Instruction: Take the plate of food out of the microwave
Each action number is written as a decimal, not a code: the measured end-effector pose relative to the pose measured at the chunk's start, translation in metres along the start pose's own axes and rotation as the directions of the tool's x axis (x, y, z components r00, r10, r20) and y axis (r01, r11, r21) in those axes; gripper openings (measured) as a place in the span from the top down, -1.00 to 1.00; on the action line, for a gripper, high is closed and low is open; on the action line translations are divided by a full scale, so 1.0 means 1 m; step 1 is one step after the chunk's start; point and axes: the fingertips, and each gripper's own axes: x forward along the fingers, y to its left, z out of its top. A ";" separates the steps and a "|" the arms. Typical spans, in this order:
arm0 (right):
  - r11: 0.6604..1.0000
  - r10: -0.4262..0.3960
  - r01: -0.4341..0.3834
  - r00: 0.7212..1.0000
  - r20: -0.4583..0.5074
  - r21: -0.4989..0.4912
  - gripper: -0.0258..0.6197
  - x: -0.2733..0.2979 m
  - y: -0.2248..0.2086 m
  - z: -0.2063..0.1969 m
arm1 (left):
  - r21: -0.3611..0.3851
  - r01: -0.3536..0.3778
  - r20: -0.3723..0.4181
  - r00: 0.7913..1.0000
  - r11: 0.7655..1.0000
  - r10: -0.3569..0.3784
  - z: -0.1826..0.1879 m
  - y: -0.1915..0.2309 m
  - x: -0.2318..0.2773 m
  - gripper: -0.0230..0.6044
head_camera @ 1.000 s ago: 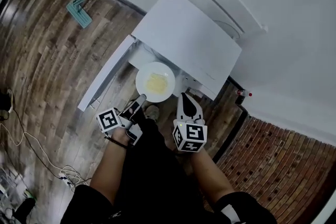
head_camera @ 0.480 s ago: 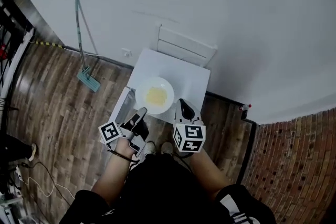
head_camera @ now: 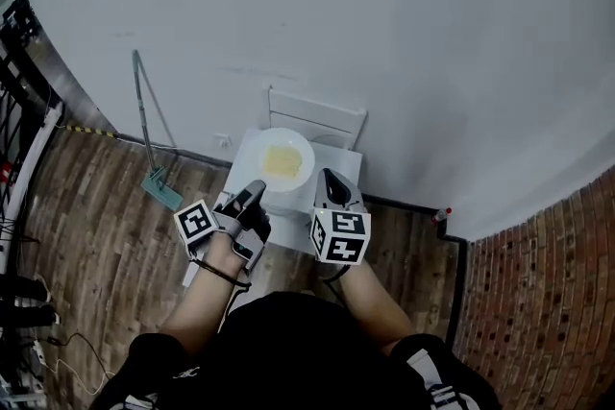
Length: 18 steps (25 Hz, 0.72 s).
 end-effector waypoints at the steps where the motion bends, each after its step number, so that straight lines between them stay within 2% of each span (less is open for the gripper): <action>1: 1.000 -0.001 0.001 1.000 0.008 -0.003 0.90 0.000 -0.001 0.004 | 0.006 0.007 -0.004 1.000 1.000 -0.007 -0.001 -0.004 0.002 0.90; 4: 1.000 -0.003 0.003 1.000 0.020 -0.012 0.90 0.003 -0.002 0.010 | 0.014 0.029 -0.011 1.000 0.999 -0.028 0.000 -0.014 0.006 0.90; 10: 1.000 0.010 -0.010 1.000 0.022 -0.011 0.90 0.008 -0.002 0.010 | 0.003 0.015 -0.009 1.000 1.000 -0.015 -0.001 -0.011 0.005 0.90; 18: 1.000 0.016 -0.016 1.000 0.023 -0.015 0.90 0.012 -0.001 0.009 | 0.000 0.032 -0.013 0.999 0.999 -0.032 0.000 -0.009 0.006 0.90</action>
